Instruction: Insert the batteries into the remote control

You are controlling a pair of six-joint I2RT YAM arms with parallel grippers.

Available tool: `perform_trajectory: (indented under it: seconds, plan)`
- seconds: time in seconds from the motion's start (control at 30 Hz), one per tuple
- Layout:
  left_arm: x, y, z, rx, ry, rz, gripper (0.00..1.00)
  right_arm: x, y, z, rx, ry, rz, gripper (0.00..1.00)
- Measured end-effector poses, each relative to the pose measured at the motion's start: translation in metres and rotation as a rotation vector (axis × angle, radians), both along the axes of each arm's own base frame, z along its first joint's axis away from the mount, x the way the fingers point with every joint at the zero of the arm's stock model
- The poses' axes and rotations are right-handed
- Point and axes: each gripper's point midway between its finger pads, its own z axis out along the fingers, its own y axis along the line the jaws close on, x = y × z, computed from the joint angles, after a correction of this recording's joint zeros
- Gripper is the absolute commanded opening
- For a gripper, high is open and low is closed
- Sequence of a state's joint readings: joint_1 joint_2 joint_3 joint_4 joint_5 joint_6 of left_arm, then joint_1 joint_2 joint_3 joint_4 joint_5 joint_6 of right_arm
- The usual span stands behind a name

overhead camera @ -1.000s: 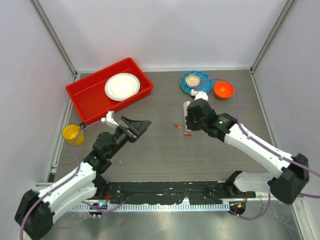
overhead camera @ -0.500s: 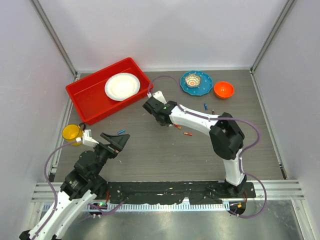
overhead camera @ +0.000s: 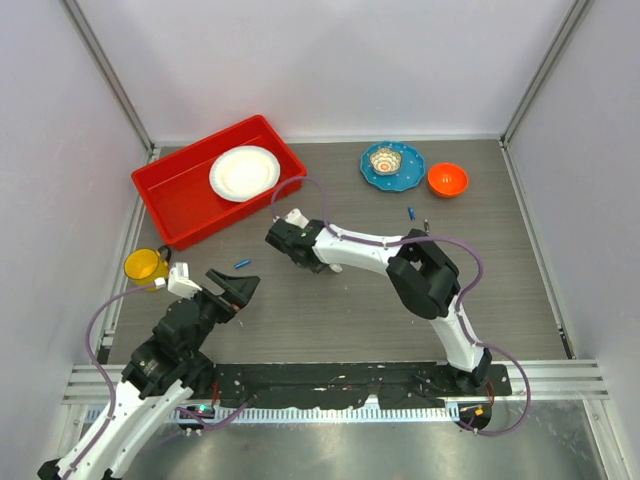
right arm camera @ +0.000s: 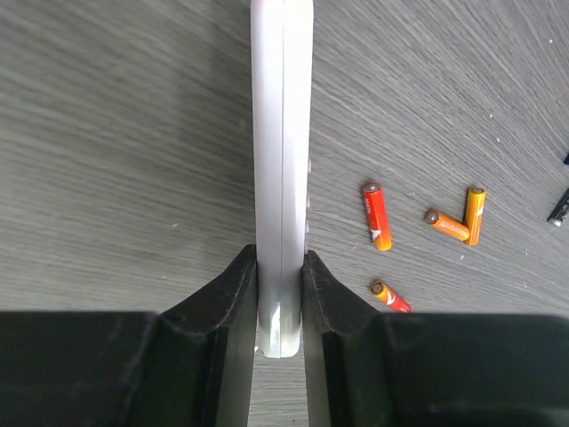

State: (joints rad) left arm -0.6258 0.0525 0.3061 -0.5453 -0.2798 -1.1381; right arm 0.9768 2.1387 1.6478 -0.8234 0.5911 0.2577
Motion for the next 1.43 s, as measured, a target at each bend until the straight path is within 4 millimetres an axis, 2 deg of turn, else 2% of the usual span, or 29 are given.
perform_trajectory:
  seconds: [0.27,0.3,0.53,0.63,0.73,0.83,0.9,0.97,1.1,1.13,1.2,1.23,1.37,1.43]
  plan:
    - [0.001,-0.001,-0.009,0.043,0.028,-0.009,1.00,-0.016,0.021,-0.010,0.028,0.046,0.056,0.56]
    - [0.001,-0.001,-0.009,0.042,0.027,-0.009,1.00,-0.019,0.023,-0.012,0.037,0.057,0.057,0.67]
    - [0.001,0.001,-0.003,0.027,0.004,-0.001,1.00,-0.027,0.031,-0.008,0.138,0.077,0.038,0.72]
    - [0.002,0.002,-0.004,0.034,0.006,0.006,1.00,-0.034,0.024,0.011,0.207,0.070,0.020,0.72]
    - [0.005,0.001,-0.011,0.072,0.027,0.004,1.00,-0.041,0.006,0.066,0.352,-0.018,0.007,0.72]
    - [0.010,-0.002,-0.029,0.160,0.102,-0.011,1.00,-0.052,-0.030,0.129,0.556,-0.193,-0.008,0.72]
    - [0.014,-0.006,-0.044,0.245,0.179,-0.033,1.00,-0.063,-0.056,0.146,0.669,-0.291,-0.027,0.72]
    - [0.017,-0.008,-0.052,0.316,0.246,-0.052,1.00,-0.075,-0.084,0.140,0.734,-0.345,-0.064,0.72]
    - [0.038,-0.020,-0.053,0.414,0.340,-0.065,1.00,-0.096,-0.119,0.092,0.768,-0.352,-0.127,0.72]
    - [0.042,-0.023,-0.053,0.427,0.354,-0.063,1.00,-0.100,-0.125,0.081,0.766,-0.346,-0.136,0.78]
    - [0.049,-0.027,-0.054,0.444,0.371,-0.066,1.00,-0.106,-0.134,0.073,0.801,-0.360,-0.150,0.83]
    - [0.051,-0.029,-0.054,0.454,0.380,-0.067,1.00,-0.107,-0.136,0.075,0.831,-0.379,-0.154,0.84]
    - [0.063,-0.035,-0.042,0.472,0.374,-0.074,0.97,-0.101,-0.135,0.109,0.987,-0.492,-0.159,0.84]
    - [0.065,-0.039,-0.034,0.468,0.342,-0.094,1.00,-0.097,-0.134,0.124,1.037,-0.534,-0.166,0.85]
